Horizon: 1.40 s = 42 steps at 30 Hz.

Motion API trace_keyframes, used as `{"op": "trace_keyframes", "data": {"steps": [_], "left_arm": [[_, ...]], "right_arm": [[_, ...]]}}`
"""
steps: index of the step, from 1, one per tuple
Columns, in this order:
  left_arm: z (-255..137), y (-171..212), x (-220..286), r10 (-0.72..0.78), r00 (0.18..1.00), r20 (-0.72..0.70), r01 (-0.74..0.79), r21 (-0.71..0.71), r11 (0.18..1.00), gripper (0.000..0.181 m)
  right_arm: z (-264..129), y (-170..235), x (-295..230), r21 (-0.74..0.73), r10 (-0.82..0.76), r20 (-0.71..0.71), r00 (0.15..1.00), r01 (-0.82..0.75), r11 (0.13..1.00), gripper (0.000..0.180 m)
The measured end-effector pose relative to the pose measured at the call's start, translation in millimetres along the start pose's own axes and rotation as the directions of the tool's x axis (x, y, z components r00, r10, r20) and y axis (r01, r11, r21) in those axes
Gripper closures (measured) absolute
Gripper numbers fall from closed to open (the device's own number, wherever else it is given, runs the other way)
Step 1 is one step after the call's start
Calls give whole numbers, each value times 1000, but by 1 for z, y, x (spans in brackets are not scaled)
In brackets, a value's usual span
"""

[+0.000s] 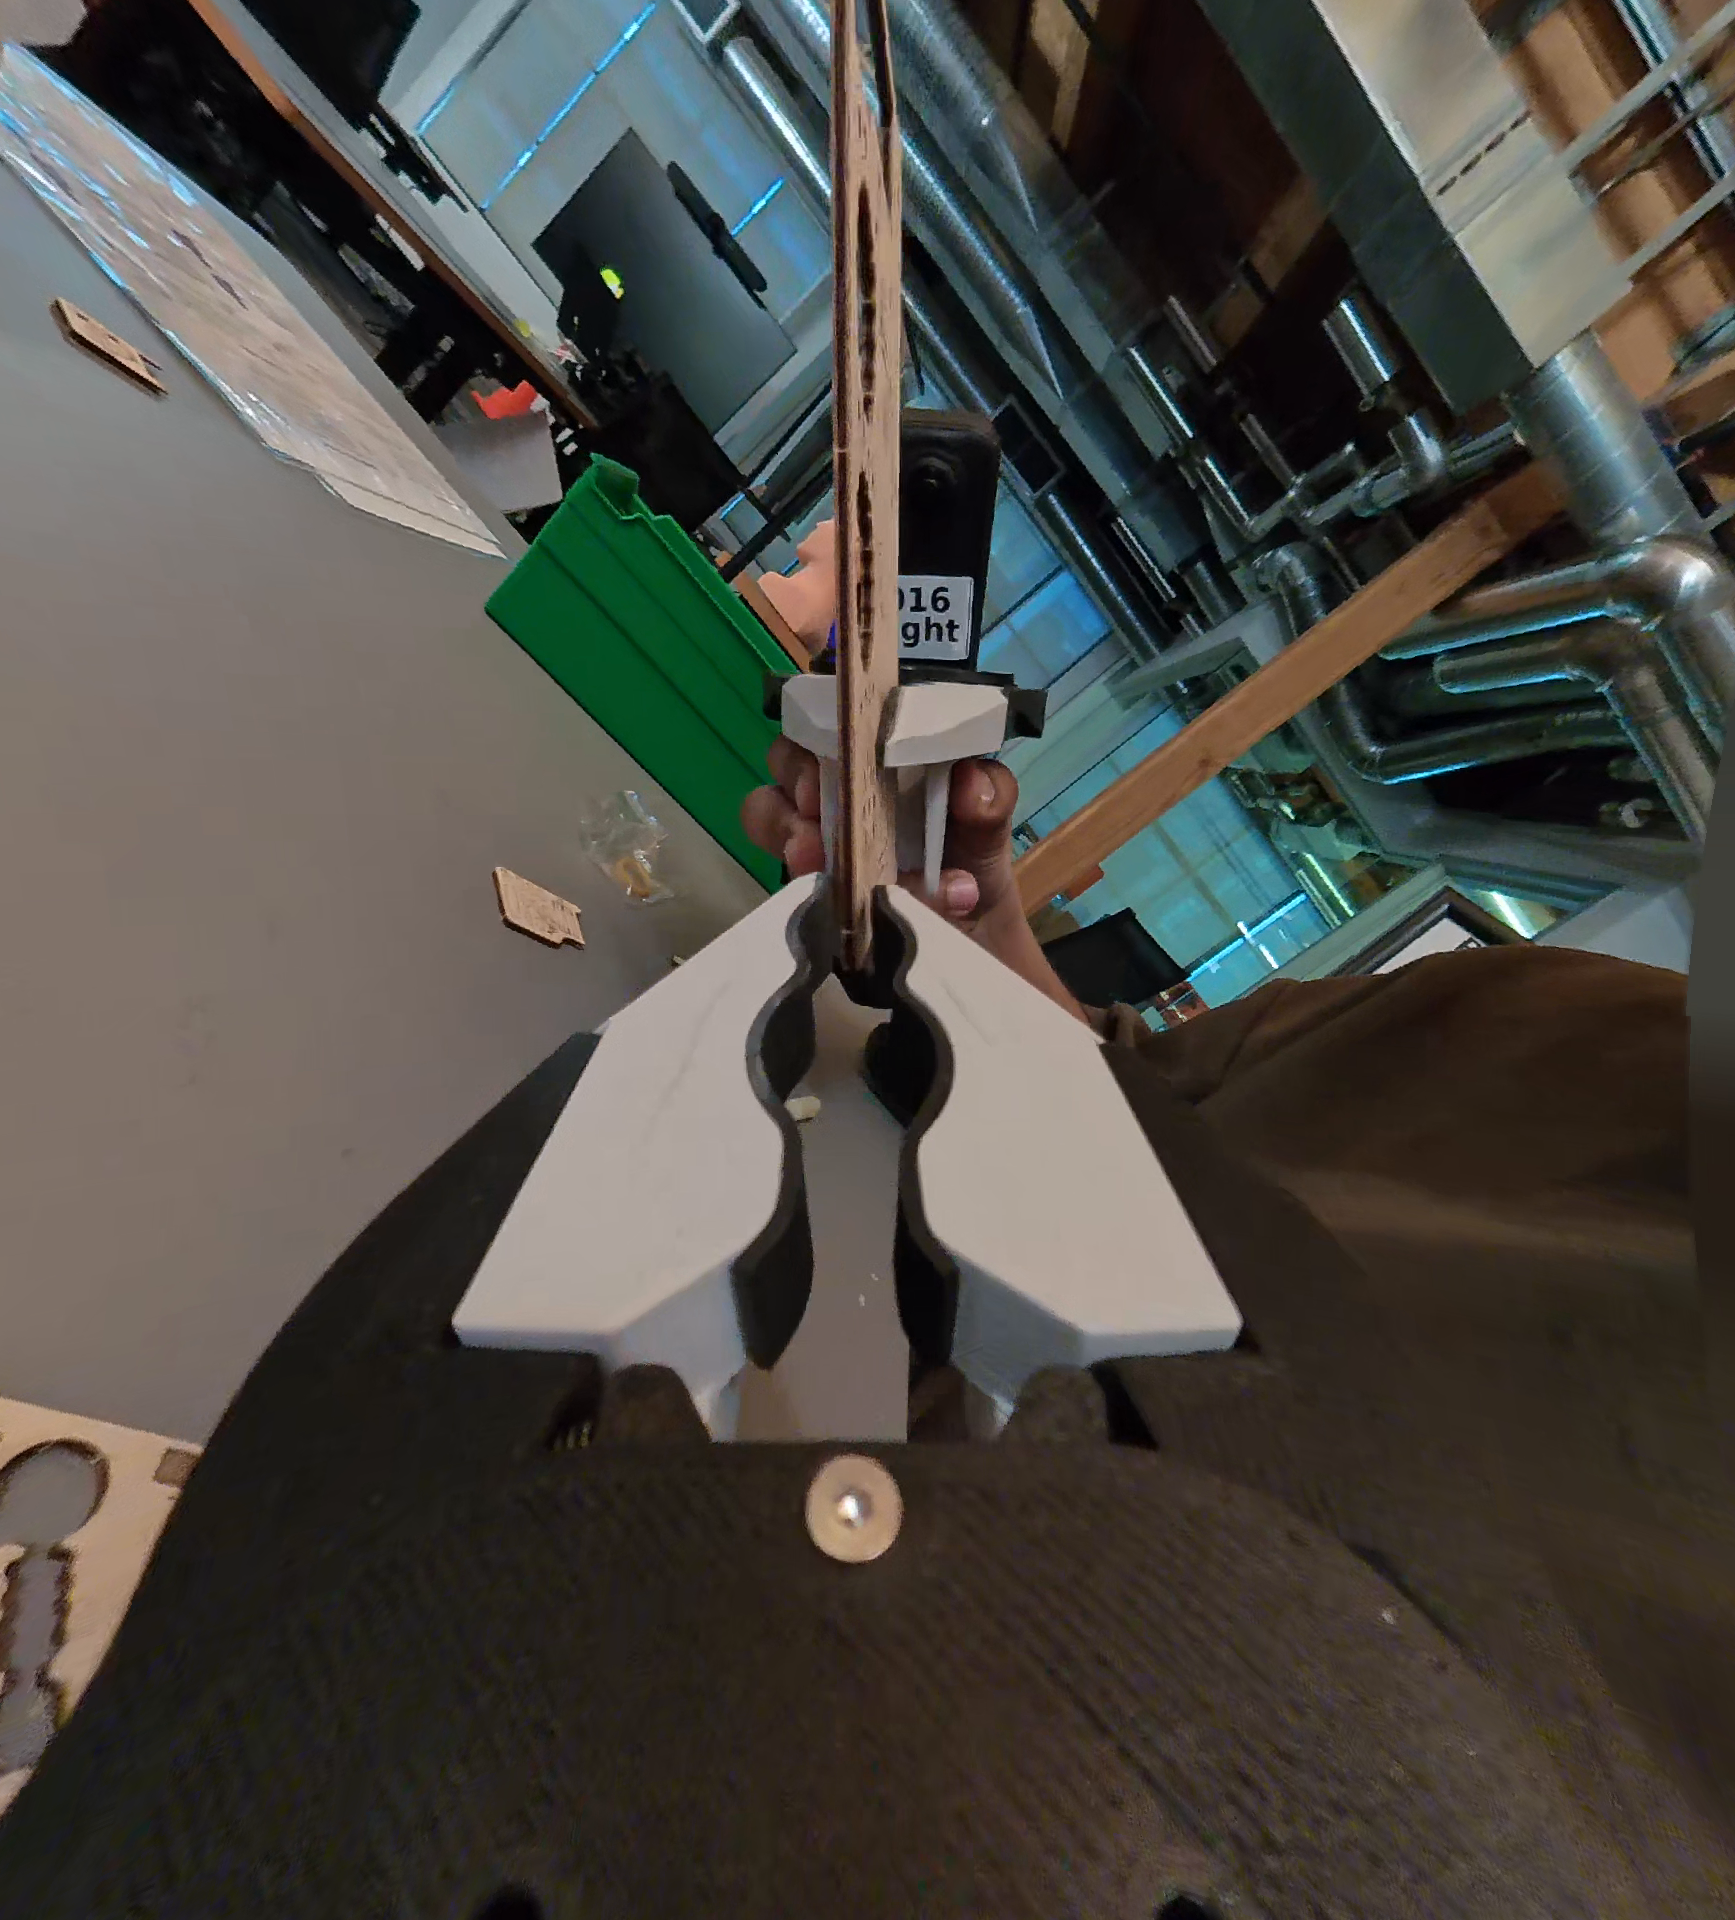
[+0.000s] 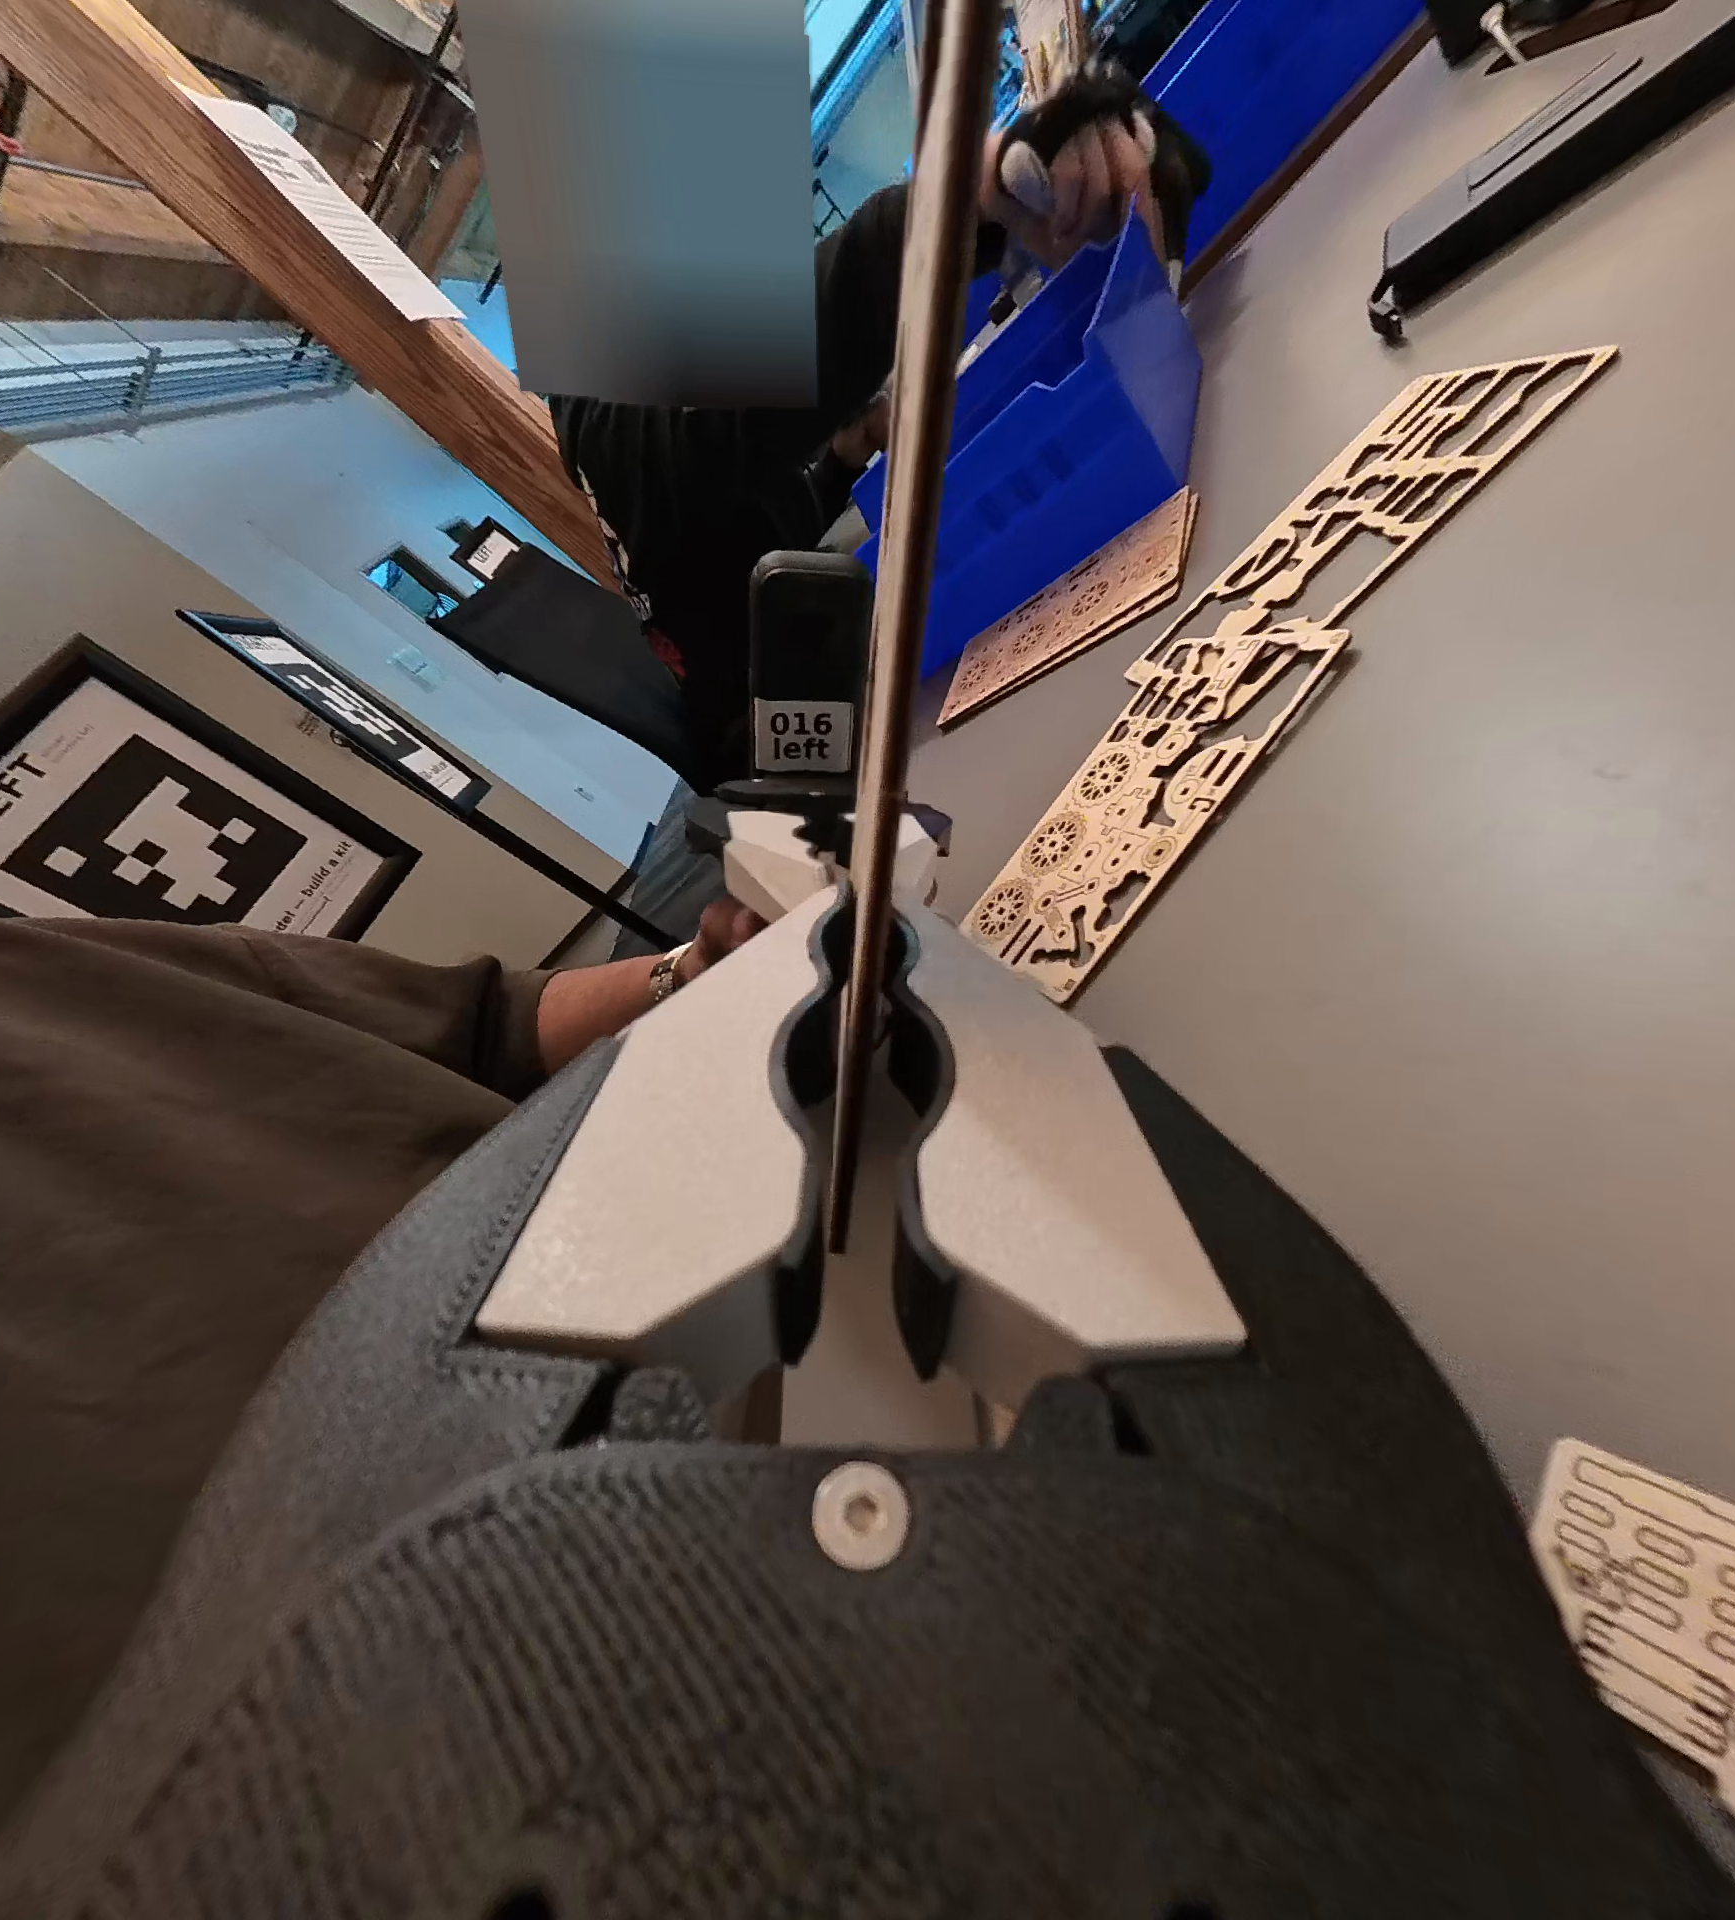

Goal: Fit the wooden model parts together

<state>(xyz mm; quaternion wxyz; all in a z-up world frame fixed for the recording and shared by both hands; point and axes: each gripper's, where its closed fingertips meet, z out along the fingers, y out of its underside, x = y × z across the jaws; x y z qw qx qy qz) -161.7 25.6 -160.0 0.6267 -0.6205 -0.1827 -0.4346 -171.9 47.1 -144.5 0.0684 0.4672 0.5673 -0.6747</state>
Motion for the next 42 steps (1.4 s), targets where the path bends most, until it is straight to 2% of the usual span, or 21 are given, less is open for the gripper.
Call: {"op": "trace_keyframes", "data": {"steps": [8, 14, 17, 19, 21, 22, 23, 25, 29, 32, 37, 42], "left_arm": [[2, 2, 4, 58, 998, 10, -58, -12, 998, 181], [-3, -13, 4, 44, 999, 13, -45, 98, 994, 181], [-5, -21, 11, 21, 999, -30, -16, 171, 985, 181], [-4, -23, 14, 14, 999, -45, -4, 207, 978, 180], [-3, -23, 15, 11, 999, -46, -1, 221, 975, 181], [-1, -22, 13, 9, 999, -34, -1, 217, 976, 180], [-1, -21, 14, 7, 999, -48, 4, 210, 978, 180], [0, -14, 15, 8, 998, -64, 2, 150, 989, 178], [-3, -13, 14, 72, 997, -36, -68, 93, 993, 145], [-7, -15, 10, 83, 996, -25, -81, 72, 994, 131], [-13, -19, 8, 75, 996, -52, -73, 39, 997, 126], [-8, -5, 14, 26, 993, -112, -30, -38, 999, 132]], "right_arm": [[2, 1, -3, -6, -17, -2, 1000, 17, 1000, 177], [2, -6, 1, 34, -35, -54, 998, 36, 999, 146], [6, -4, 0, 32, -28, -68, 997, 30, 999, 141], [11, 2, -2, 7, -31, -67, 997, 32, 999, 148], [16, 6, -6, -10, -46, -60, 997, 46, 999, 161], [17, 7, -10, -11, -57, -46, 997, 56, 998, 174], [18, 7, -13, -13, -63, -32, 998, 62, 998, 177], [16, 8, -17, -36, -71, -13, 997, 71, 997, 179], [4, 10, -21, -105, -86, 16, 996, 87, 991, 179], [-3, 26, -21, -230, -48, 43, 998, 57, 972, 178], [-11, 55, -21, -400, -14, 64, 998, 38, 916, 178], [-8, 70, -24, -462, -22, 73, 997, 53, 885, 178]]}}
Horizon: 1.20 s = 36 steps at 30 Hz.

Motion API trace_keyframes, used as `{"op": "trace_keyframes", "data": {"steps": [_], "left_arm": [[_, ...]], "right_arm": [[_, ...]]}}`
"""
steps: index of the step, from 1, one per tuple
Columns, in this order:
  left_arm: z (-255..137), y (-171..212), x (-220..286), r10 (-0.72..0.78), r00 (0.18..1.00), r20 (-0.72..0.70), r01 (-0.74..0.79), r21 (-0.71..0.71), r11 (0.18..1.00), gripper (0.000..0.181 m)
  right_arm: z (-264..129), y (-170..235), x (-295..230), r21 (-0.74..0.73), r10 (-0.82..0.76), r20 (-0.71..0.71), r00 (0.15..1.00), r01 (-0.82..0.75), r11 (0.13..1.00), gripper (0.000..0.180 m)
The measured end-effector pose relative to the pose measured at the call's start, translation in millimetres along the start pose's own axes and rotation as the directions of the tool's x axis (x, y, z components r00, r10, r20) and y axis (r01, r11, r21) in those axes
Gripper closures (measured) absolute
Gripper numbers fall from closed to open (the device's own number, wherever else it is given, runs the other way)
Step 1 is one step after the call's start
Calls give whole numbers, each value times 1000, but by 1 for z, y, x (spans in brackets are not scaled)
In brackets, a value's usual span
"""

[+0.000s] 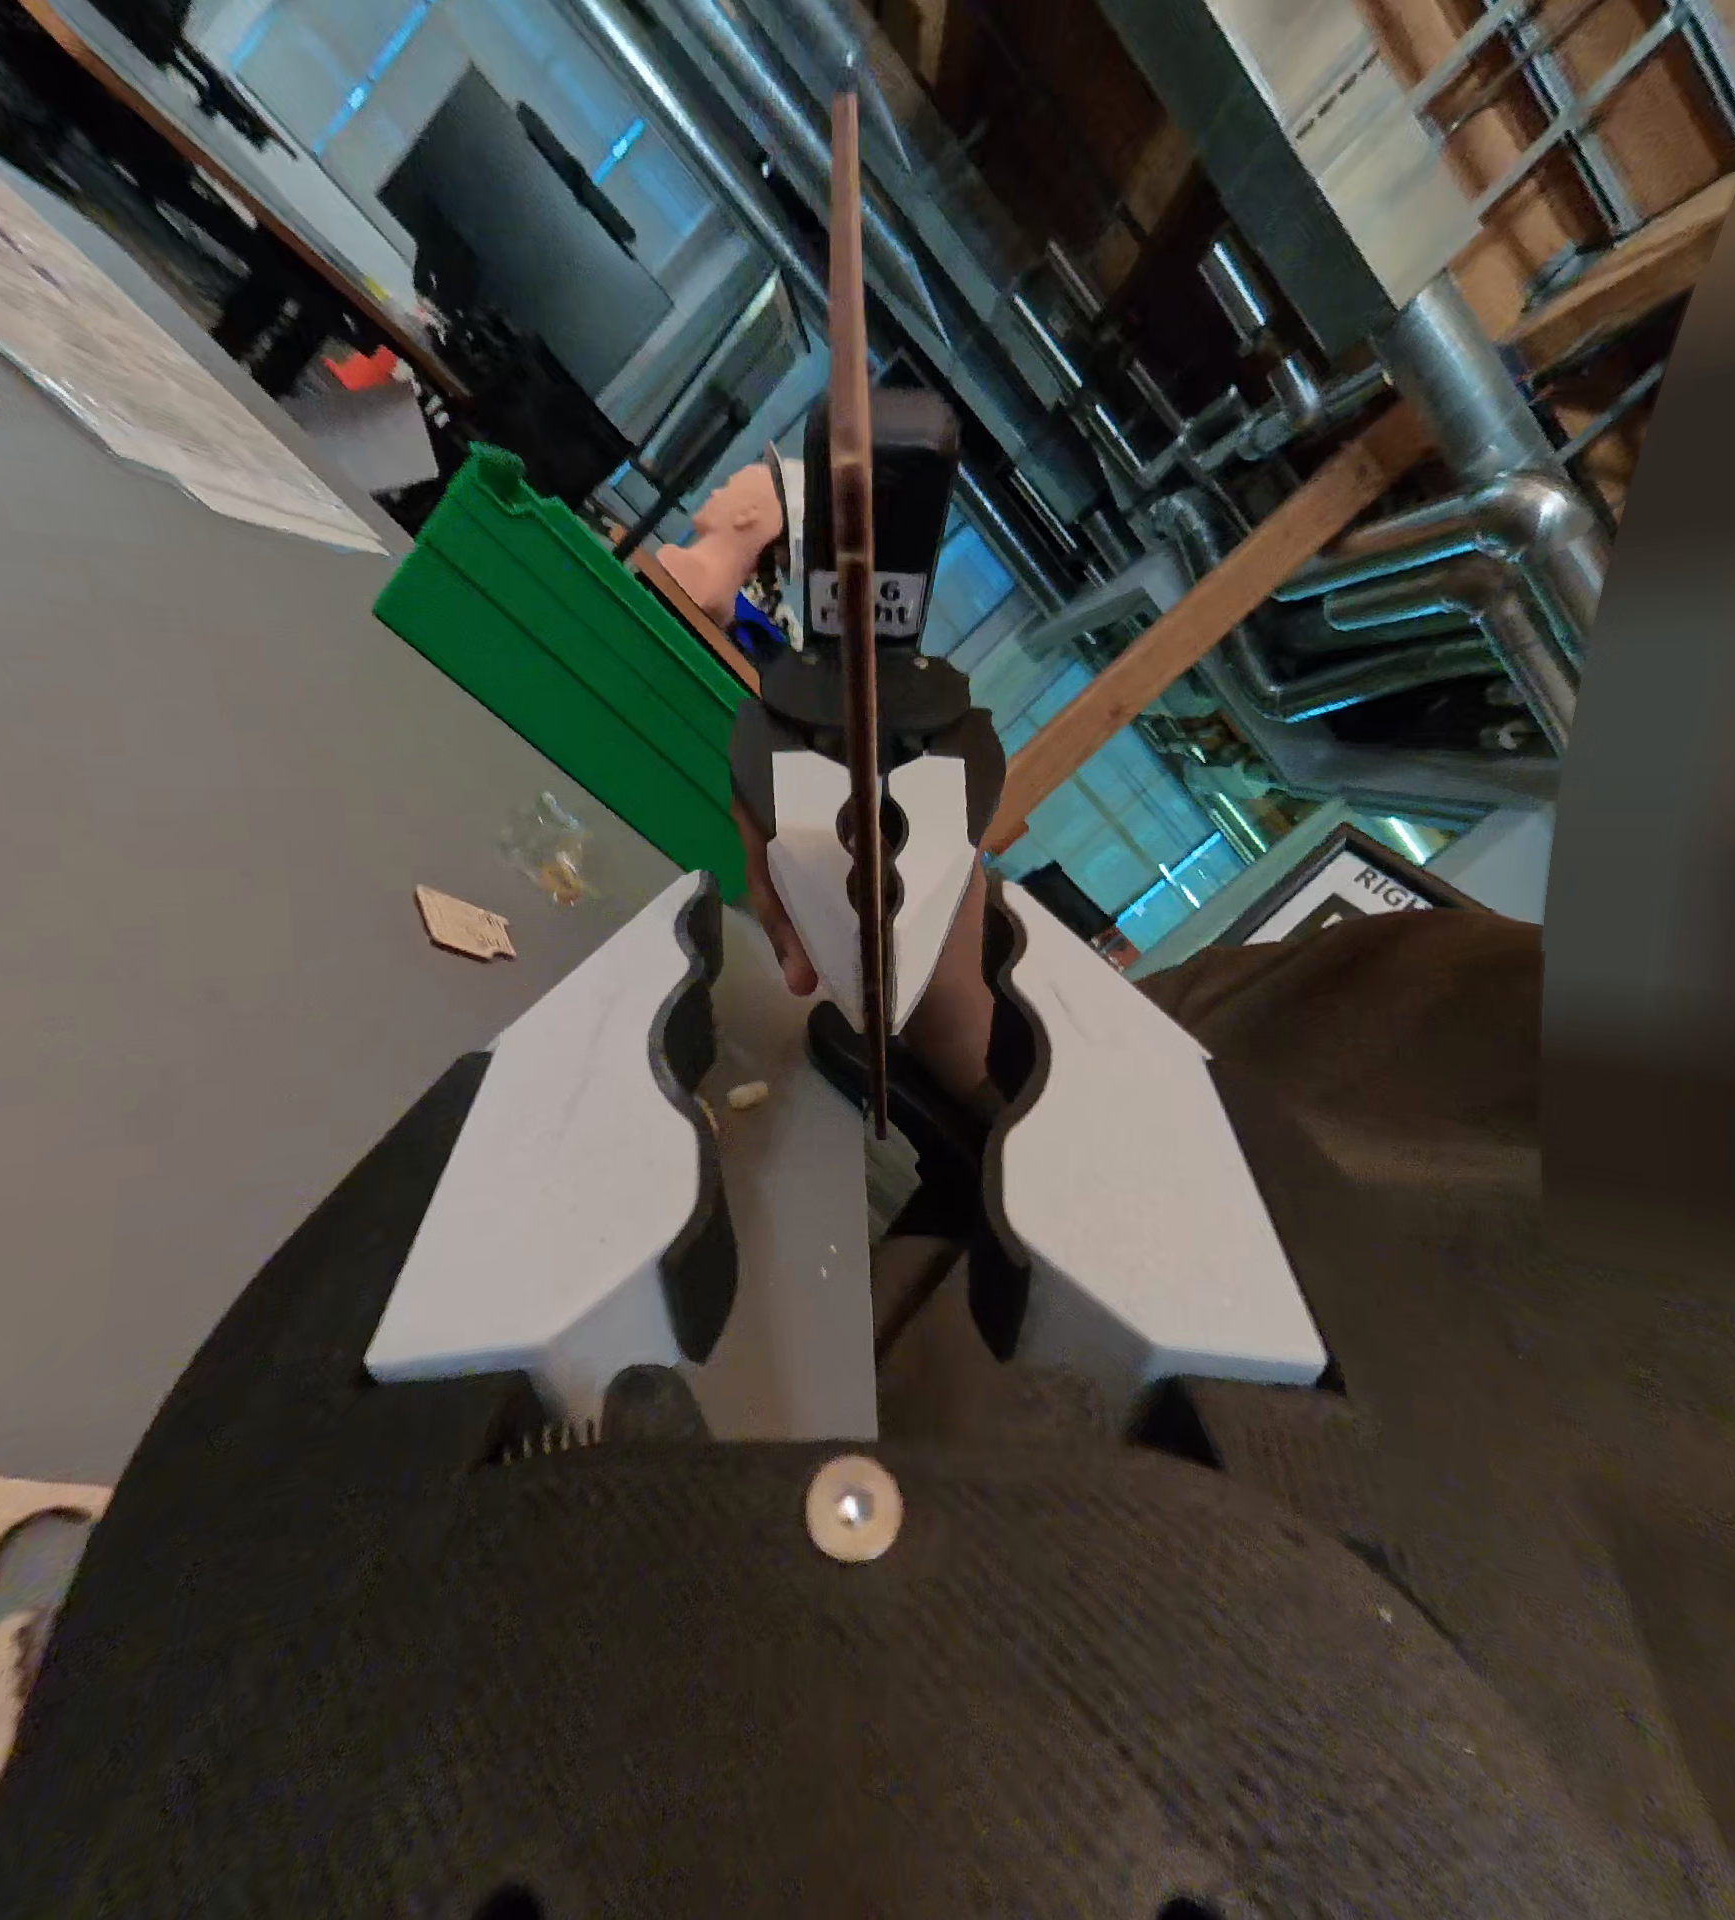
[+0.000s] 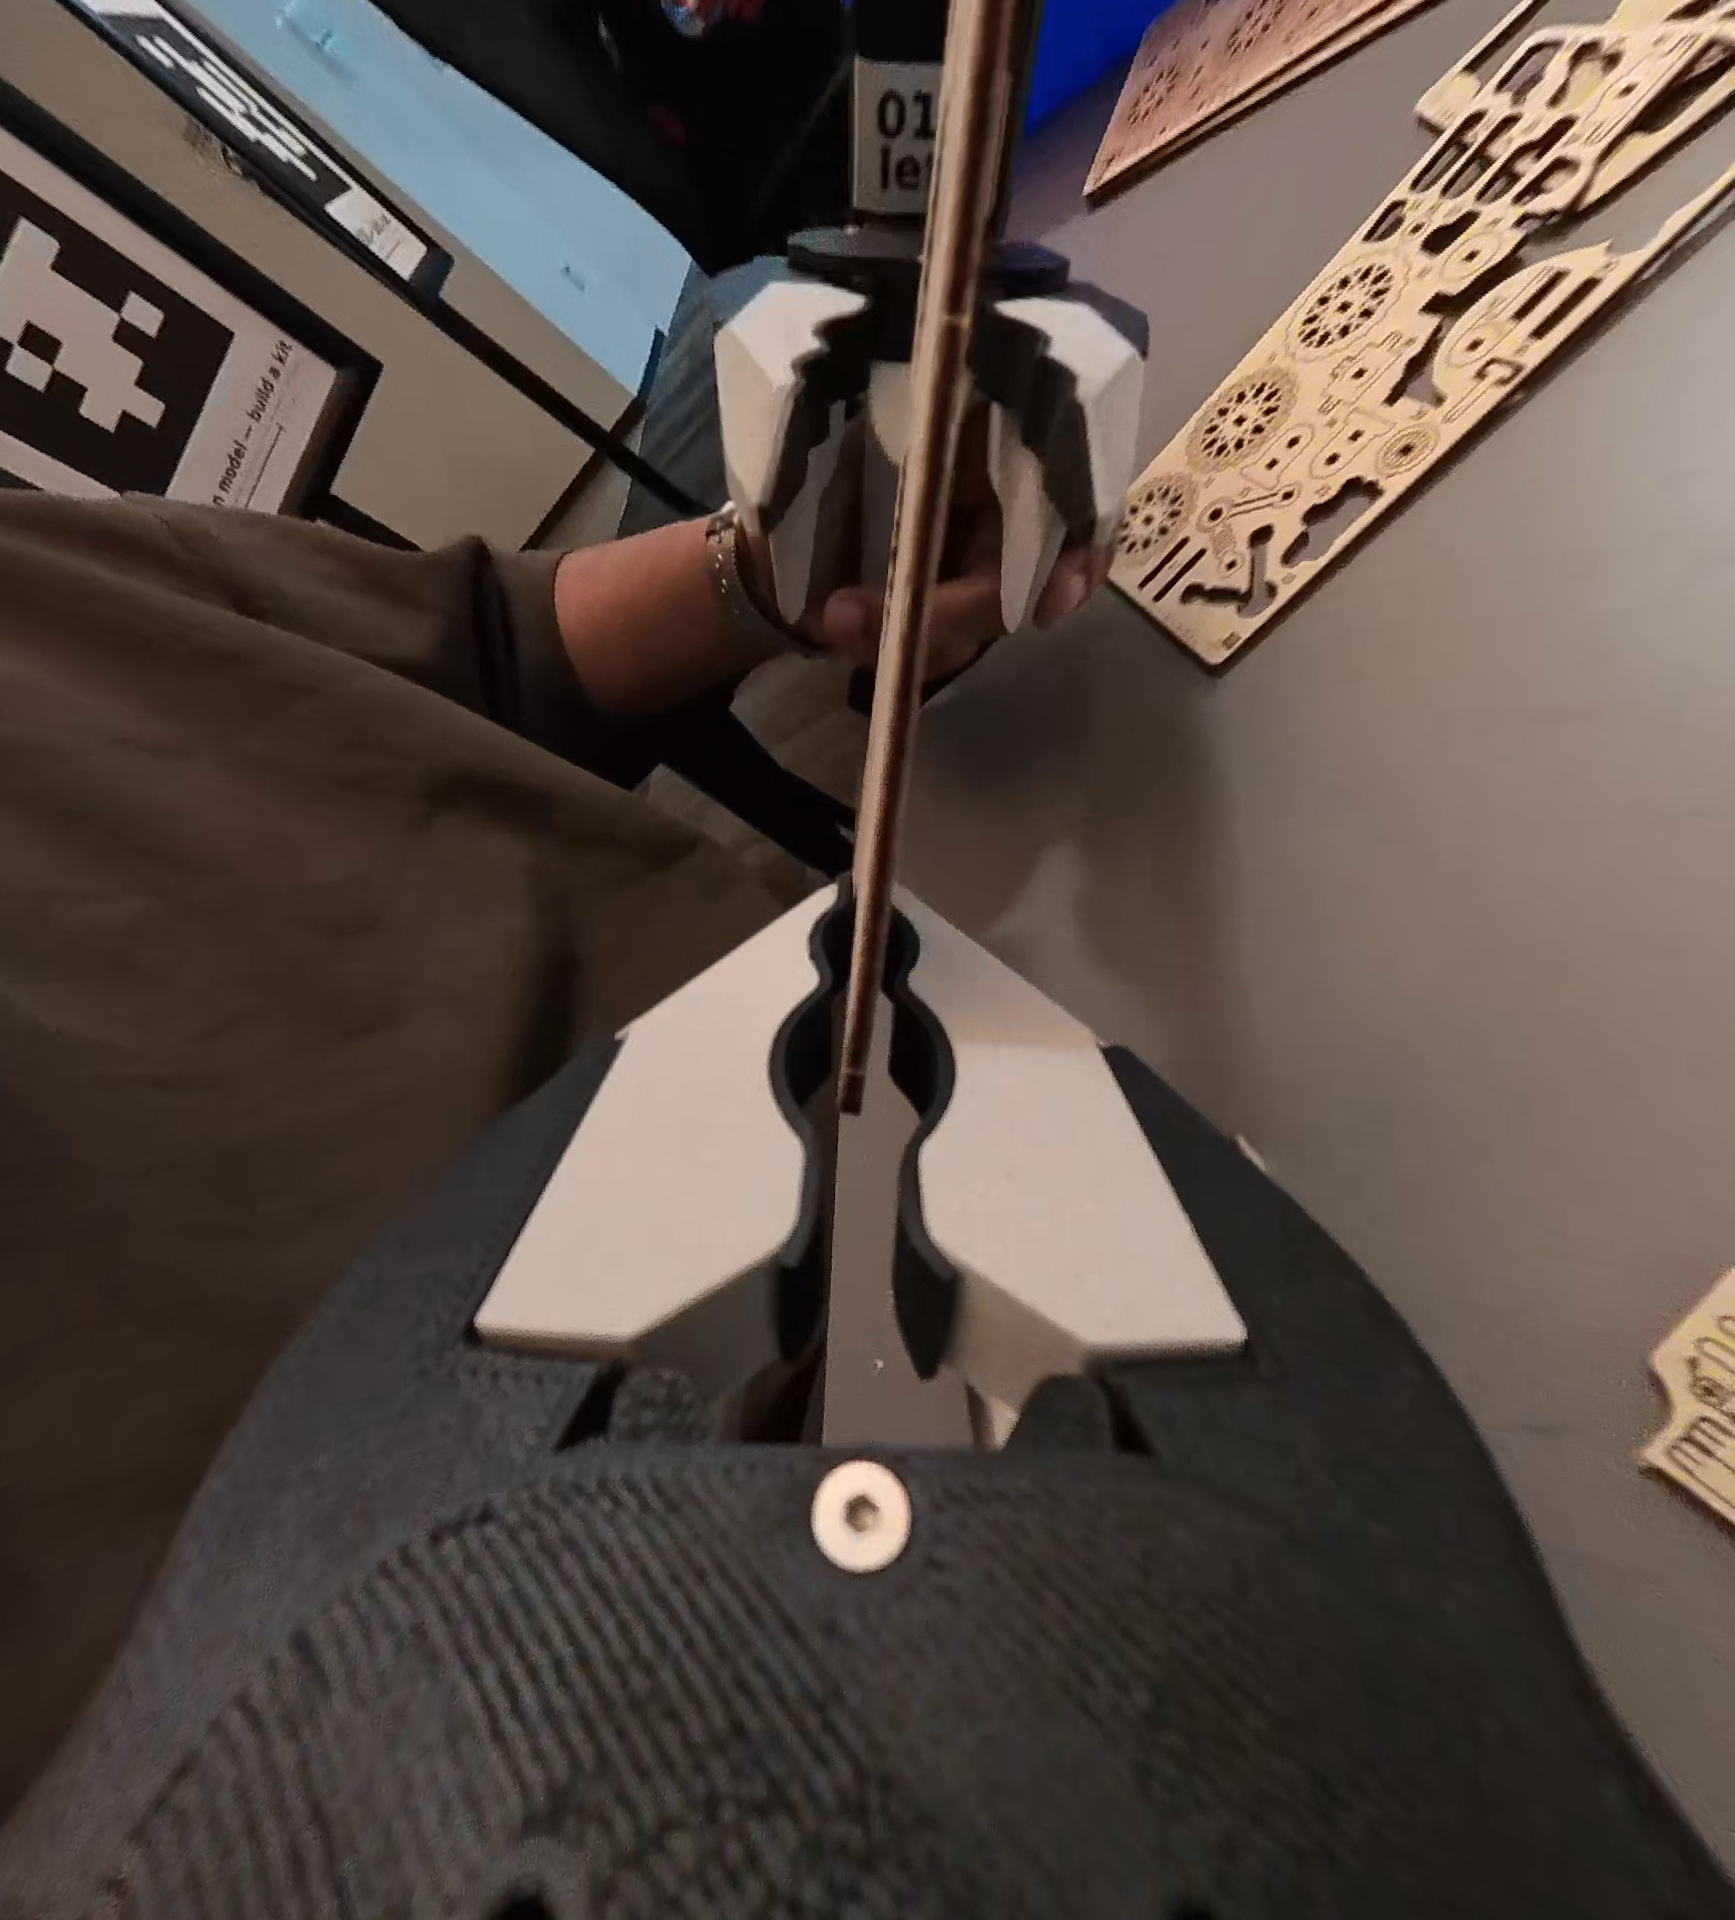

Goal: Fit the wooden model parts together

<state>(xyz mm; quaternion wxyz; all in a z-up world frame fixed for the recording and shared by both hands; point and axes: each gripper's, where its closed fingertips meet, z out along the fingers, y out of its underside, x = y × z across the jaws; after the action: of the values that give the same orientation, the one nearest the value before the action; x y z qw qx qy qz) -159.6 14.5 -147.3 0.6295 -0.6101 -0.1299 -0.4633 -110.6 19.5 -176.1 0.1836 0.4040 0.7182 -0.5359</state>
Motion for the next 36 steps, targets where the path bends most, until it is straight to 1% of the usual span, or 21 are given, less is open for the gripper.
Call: {"op": "trace_keyframes", "data": {"steps": [3, 4, 6, 9, 12, 16, 19, 20, 22, 24, 27, 30, 32, 36], "left_arm": [[9, 11, 4, 0, 1000, -3, 0, -24, 1000, 145], [9, 12, 5, 0, 1000, -7, -1, -18, 1000, 153], [9, 10, 3, -6, 1000, 10, 6, 1, 1000, 180], [4, -1, 4, -4, 1000, 13, 3, 70, 998, 180], [-4, -11, 3, -32, 999, -5, 33, 137, 990, 180], [-8, -16, 1, -84, 996, -33, 88, 175, 981, 180], [-8, -19, -3, -85, 996, -2, 84, 211, 974, 180], [-9, -20, -6, -78, 997, 21, 72, 228, 971, 180], [-13, -27, -9, -69, 995, 66, 46, 299, 953, 181], [-15, -30, -10, -75, 993, 88, 41, 338, 940, 181], [-14, -29, -10, -59, 992, 115, 15, 350, 937, 181], [-11, -27, -7, -25, 989, 145, -26, 342, 939, 181], [-10, -26, -5, -1, 985, 171, -58, 338, 939, 181], [-9, -26, -1, 46, 977, 210, -116, 330, 937, 181]], "right_arm": [[8, 11, 0, -62, -3, -6, 1000, 3, 998, 178], [10, 15, 1, -84, -8, -18, 1000, 7, 996, 178], [12, 18, 3, -105, -19, -37, 999, 15, 994, 178], [8, 8, 7, -49, -22, -58, 998, 19, 999, 179], [-5, -13, 7, 69, -14, -61, 998, 18, 997, 179], [-26, -43, 8, 261, 8, -57, 998, 7, 965, 179], [-33, -53, 12, 337, 0, -82, 997, 27, 941, 178], [-34, -57, 15, 365, -4, -112, 994, 45, 930, 176], [-38, -66, 22, 431, 1, -167, 986, 71, 900, 161], [-35, -68, 24, 445, 8, -183, 983, 76, 893, 150], [-24, -64, 28, 415, 0, -217, 976, 92, 905, 149], [-16, -62, 31, 395, -16, -242, 970, 113, 912, 158], [-14, -63, 29, 403, -21, -229, 973, 115, 908, 168], [-13, -64, 26, 412, -10, -186, 983, 87, 907, 170]]}}
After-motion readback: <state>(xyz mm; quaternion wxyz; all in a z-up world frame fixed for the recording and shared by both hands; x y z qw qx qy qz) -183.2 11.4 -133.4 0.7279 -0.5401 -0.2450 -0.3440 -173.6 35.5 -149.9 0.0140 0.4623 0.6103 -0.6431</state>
